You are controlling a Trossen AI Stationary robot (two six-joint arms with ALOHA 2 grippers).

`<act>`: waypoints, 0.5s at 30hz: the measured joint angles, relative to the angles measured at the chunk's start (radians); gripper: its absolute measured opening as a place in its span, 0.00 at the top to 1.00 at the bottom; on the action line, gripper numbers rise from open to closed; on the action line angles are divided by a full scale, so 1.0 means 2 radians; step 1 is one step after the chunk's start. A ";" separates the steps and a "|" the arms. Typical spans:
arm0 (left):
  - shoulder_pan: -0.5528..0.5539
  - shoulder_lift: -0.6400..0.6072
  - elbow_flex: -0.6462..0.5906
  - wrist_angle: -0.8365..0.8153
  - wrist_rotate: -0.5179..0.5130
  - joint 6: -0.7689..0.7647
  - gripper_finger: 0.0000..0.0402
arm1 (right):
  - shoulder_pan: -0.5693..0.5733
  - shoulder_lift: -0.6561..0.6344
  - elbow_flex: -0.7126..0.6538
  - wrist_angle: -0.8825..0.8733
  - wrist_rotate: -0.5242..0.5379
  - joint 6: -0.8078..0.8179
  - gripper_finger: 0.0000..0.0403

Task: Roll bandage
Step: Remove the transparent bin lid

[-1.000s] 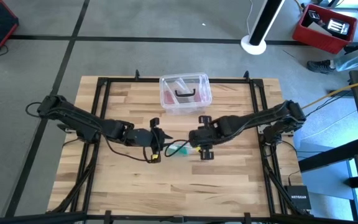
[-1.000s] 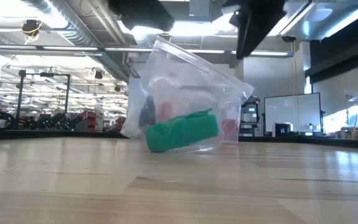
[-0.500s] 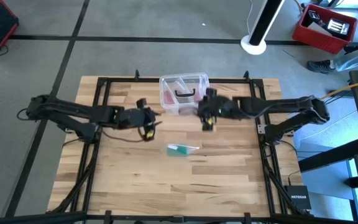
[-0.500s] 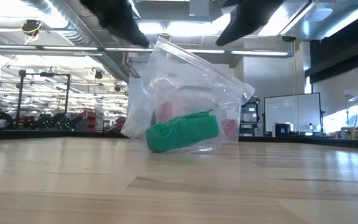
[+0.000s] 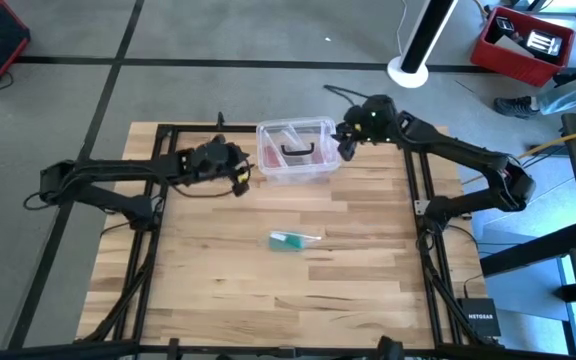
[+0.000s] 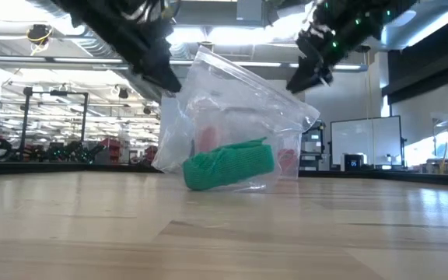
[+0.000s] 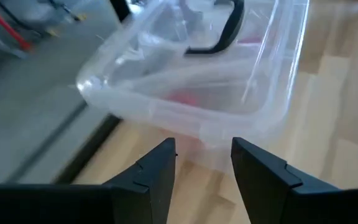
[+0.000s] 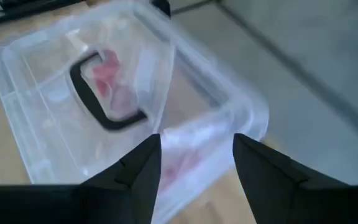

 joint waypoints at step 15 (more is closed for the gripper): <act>0.197 -0.003 -0.087 0.190 0.294 -0.176 0.50 | -0.102 0.001 -0.110 0.100 -0.225 0.174 0.41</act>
